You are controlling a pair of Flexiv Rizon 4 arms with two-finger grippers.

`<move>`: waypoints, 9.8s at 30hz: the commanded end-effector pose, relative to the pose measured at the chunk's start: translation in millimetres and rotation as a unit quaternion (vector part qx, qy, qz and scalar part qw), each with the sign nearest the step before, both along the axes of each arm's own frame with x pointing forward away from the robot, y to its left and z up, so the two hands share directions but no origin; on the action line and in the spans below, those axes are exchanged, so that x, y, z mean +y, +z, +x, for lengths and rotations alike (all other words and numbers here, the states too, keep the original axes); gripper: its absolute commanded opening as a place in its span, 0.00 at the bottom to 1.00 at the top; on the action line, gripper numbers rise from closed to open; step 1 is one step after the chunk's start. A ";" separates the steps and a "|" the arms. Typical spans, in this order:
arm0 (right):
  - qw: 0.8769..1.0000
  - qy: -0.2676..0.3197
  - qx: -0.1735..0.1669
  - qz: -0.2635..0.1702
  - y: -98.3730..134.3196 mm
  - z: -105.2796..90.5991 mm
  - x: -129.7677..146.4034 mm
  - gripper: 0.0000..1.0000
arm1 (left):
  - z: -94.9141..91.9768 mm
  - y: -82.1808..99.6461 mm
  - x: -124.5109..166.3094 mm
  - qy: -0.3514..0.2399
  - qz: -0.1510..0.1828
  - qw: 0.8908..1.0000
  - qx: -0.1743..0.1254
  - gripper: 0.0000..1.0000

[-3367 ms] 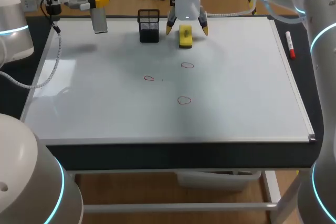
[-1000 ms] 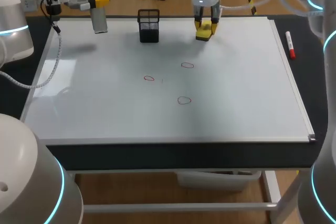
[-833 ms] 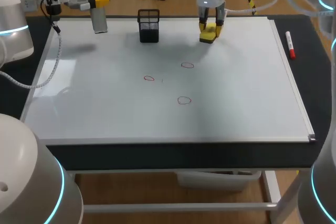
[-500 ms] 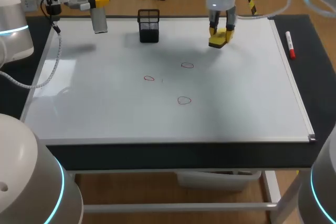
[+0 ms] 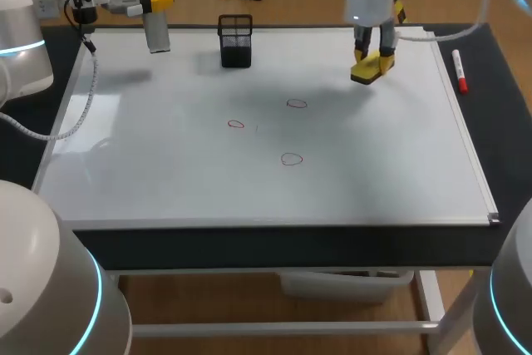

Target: Pick up the inspection probe, press it on each red-marked spot on the whiteboard one by one, put down the probe, pick up the eraser, and wipe off all the red marks.

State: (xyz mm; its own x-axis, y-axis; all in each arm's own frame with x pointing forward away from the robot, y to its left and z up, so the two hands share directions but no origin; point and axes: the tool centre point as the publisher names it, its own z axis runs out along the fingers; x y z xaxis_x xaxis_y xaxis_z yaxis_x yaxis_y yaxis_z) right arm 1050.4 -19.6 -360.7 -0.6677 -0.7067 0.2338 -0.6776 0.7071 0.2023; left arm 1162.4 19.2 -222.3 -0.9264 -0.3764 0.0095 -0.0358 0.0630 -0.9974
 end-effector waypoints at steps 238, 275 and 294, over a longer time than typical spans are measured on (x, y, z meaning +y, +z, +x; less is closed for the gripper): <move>0.992 -0.074 -0.097 -0.031 -8.3 -23.8 -54.4 0.00 | -120.9 -27.6 -101.7 -0.267 -0.035 0.963 -0.008 0.00; 0.992 -0.074 -0.097 -0.031 -8.3 -23.8 -54.4 0.00 | -36.0 -33.5 -8.1 -0.114 -0.023 0.993 -0.005 0.00; 0.993 -0.053 -0.100 -0.035 -3.3 -19.2 -41.7 0.00 | -36.0 -33.5 -8.1 -0.114 -0.023 0.993 -0.005 0.00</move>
State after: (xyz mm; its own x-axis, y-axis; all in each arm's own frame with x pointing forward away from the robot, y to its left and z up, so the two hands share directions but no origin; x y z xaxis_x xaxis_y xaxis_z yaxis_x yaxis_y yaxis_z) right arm 1029.7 -67.5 -367.1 -0.7807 -0.6126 0.1237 -0.6143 0.7886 0.0288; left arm 1128.3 11.6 -257.8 -0.9882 -0.1523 0.0138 -0.0169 0.0190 -0.9997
